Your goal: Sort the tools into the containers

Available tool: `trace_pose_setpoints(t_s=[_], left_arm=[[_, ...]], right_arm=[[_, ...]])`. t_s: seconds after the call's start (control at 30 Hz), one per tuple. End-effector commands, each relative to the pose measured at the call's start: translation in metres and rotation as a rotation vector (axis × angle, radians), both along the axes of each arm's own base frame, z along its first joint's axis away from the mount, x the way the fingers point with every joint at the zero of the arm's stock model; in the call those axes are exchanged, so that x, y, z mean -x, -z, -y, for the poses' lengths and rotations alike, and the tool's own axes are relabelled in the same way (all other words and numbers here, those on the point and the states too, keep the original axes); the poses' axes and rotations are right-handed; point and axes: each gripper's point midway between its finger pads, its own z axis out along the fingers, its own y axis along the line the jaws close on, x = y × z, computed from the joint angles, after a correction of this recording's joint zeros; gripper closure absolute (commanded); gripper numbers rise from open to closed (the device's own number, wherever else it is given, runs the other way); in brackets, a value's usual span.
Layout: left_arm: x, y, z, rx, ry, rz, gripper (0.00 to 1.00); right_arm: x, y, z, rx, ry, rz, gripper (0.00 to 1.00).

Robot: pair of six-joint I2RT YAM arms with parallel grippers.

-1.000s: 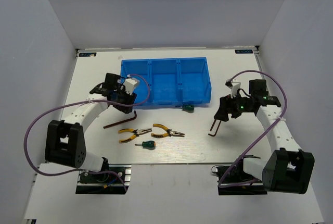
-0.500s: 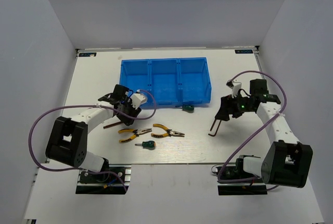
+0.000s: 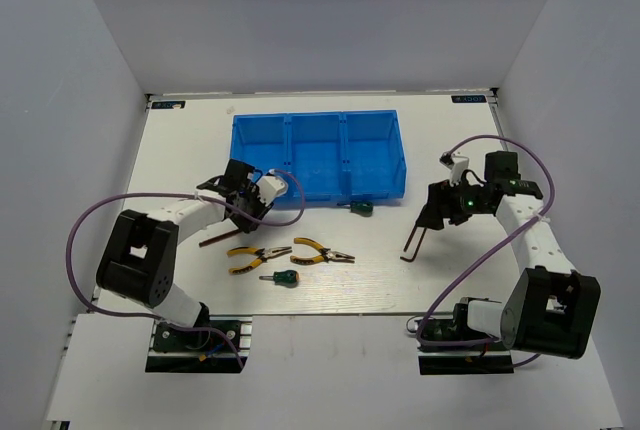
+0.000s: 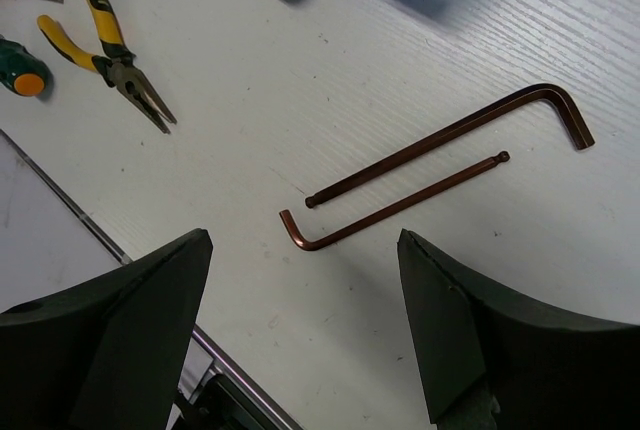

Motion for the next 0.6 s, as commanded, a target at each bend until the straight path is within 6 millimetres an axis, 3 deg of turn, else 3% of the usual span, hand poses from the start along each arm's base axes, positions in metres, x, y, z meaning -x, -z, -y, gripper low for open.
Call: trace_pose_setpoints(t_s=[0.0, 0.13, 0.17, 0.2, 0.4, 0.43, 0.47, 0.57], left_arm=[[0.016, 0.021, -0.014, -0.08, 0.002, -0.042, 0.66], [0.024, 0.024, -0.011, -0.084, 0.022, -0.051, 0.78], [0.023, 0.021, -0.01, -0.078, 0.013, -0.045, 0.97], [0.025, 0.022, -0.013, -0.092, 0.009, -0.051, 1.0], [0.015, -0.007, -0.007, -0.049, -0.008, 0.016, 1.0], [0.01, -0.022, -0.009, -0.047, -0.028, 0.063, 1.0], [0.01, -0.022, -0.009, -0.047, -0.028, 0.064, 1.0], [-0.002, -0.05, -0.007, -0.004, -0.057, 0.147, 1.0]], right_arm=[[-0.007, -0.015, -0.002, -0.031, -0.007, 0.067, 0.19], [-0.008, -0.016, -0.002, -0.045, -0.002, 0.067, 0.19], [-0.009, -0.017, -0.002, -0.051, -0.005, 0.073, 0.19], [-0.009, -0.017, -0.002, -0.052, -0.002, 0.072, 0.19], [-0.007, -0.018, 0.001, -0.058, 0.01, 0.077, 0.19], [-0.006, -0.018, 0.001, -0.06, 0.009, 0.077, 0.19], [-0.007, -0.018, 0.001, -0.061, 0.014, 0.08, 0.19], [-0.004, -0.018, 0.0, -0.071, 0.016, 0.074, 0.19]])
